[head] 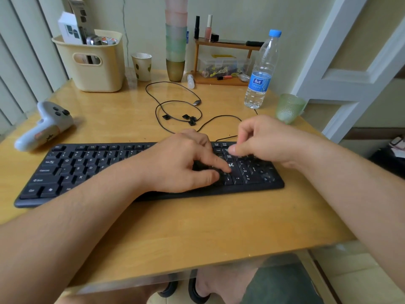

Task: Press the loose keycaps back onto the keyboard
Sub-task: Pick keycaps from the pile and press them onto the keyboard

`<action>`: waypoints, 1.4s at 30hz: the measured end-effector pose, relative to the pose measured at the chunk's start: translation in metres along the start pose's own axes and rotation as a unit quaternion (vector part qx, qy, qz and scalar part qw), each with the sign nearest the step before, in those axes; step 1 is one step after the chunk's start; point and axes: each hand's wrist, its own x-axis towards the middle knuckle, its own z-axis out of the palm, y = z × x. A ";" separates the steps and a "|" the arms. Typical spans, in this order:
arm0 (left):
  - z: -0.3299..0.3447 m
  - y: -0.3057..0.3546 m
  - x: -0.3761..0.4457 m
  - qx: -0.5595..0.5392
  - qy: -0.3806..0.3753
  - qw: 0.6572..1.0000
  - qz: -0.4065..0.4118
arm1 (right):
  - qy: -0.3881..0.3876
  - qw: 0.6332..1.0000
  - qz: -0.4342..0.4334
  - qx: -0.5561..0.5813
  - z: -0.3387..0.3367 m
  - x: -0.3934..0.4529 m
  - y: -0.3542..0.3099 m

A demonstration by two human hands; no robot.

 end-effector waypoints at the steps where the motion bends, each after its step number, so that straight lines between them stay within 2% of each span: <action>1: 0.001 0.001 0.000 0.022 -0.022 0.999 0.014 | 0.021 0.999 -0.003 0.024 -0.001 0.005 0.001; 4: 0.004 0.005 0.000 0.067 -0.065 0.995 0.017 | 0.057 0.997 -0.017 0.040 0.005 0.019 0.000; 10: 0.006 0.002 0.001 0.065 -0.041 0.996 0.037 | 0.051 0.993 -0.093 0.045 0.022 0.049 -0.014; 14: -0.014 -0.021 -0.003 0.049 0.009 0.998 -0.027 | 0.031 0.990 -0.138 -0.030 0.032 0.079 -0.027; 17: -0.030 -0.042 -0.010 0.105 0.043 0.989 -0.092 | 0.033 0.982 -0.144 -0.118 0.040 0.107 -0.028; 21: -0.039 -0.059 -0.014 0.144 0.074 0.972 -0.168 | 0.033 0.974 -0.148 -0.170 0.048 0.129 -0.037; 30: -0.031 -0.054 -0.009 0.125 0.079 0.971 -0.188 | 0.010 0.971 -0.129 -0.201 0.055 0.134 -0.046; 32: -0.031 -0.053 -0.009 0.102 0.113 0.968 -0.199 | 0.000 0.977 -0.146 -0.154 0.046 0.118 -0.046; 34: -0.030 -0.049 -0.007 0.074 0.159 0.963 -0.207 | -0.039 0.986 -0.162 -0.001 0.039 0.097 -0.043; 36: -0.027 -0.043 -0.005 0.043 0.179 0.960 -0.211 | -0.103 0.969 -0.162 0.158 0.037 0.077 -0.036; 37: -0.026 -0.039 -0.003 0.024 0.179 0.961 -0.210 | -0.114 0.959 -0.164 0.199 0.037 0.072 -0.031; 42: -0.020 -0.026 0.002 -0.025 0.178 0.964 -0.196 | -0.082 0.951 -0.173 0.244 0.036 0.064 -0.017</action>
